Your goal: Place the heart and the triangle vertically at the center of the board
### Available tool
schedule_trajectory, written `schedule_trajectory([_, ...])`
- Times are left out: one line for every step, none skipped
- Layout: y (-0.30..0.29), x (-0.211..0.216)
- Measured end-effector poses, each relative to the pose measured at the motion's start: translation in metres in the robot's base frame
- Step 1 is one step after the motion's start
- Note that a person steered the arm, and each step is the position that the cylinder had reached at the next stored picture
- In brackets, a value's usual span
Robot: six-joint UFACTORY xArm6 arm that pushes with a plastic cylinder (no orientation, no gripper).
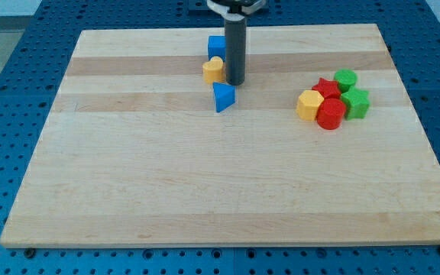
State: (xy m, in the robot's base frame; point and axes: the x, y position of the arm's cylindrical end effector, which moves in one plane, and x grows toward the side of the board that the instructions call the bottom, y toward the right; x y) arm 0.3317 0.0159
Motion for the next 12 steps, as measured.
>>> schedule_trajectory([0.008, -0.013])
schedule_trajectory([0.008, -0.025])
schedule_trajectory([0.008, -0.037])
schedule_trajectory([-0.009, -0.036])
schedule_trajectory([-0.031, -0.027])
schedule_trajectory([-0.042, -0.009])
schedule_trajectory([-0.052, 0.004])
schedule_trajectory([-0.050, 0.016])
schedule_trajectory([-0.040, 0.026])
schedule_trajectory([-0.038, 0.045])
schedule_trajectory([-0.038, 0.064])
schedule_trajectory([-0.057, 0.067])
